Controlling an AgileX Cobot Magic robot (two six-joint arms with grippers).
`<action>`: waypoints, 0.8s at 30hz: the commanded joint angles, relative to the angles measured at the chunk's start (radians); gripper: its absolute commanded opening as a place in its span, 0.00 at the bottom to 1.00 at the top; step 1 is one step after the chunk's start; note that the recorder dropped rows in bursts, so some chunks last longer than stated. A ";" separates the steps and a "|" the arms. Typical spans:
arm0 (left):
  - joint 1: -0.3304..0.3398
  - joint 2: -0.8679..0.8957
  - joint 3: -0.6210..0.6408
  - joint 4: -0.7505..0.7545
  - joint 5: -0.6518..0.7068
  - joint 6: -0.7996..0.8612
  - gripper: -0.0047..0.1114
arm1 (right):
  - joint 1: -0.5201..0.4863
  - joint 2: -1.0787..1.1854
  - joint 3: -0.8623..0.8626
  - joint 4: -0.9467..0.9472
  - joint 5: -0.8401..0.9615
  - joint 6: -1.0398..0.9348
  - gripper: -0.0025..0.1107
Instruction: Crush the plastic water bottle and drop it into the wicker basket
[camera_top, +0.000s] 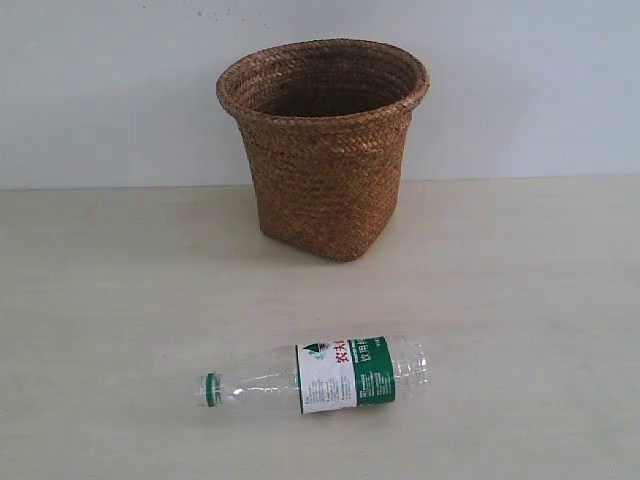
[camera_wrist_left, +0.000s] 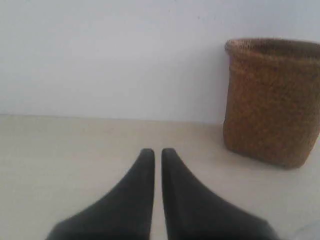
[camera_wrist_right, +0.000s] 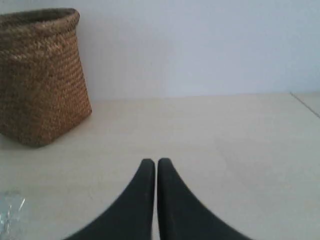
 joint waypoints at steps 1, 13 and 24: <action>0.002 -0.004 0.003 -0.072 -0.053 -0.037 0.08 | -0.003 -0.005 -0.001 0.005 -0.146 0.000 0.02; 0.002 -0.004 0.003 -0.124 -0.351 -0.197 0.08 | -0.002 0.009 -0.039 0.062 -0.359 0.115 0.02; 0.002 0.249 -0.217 -0.095 -0.377 -0.240 0.08 | -0.002 0.344 -0.315 0.052 -0.347 0.086 0.02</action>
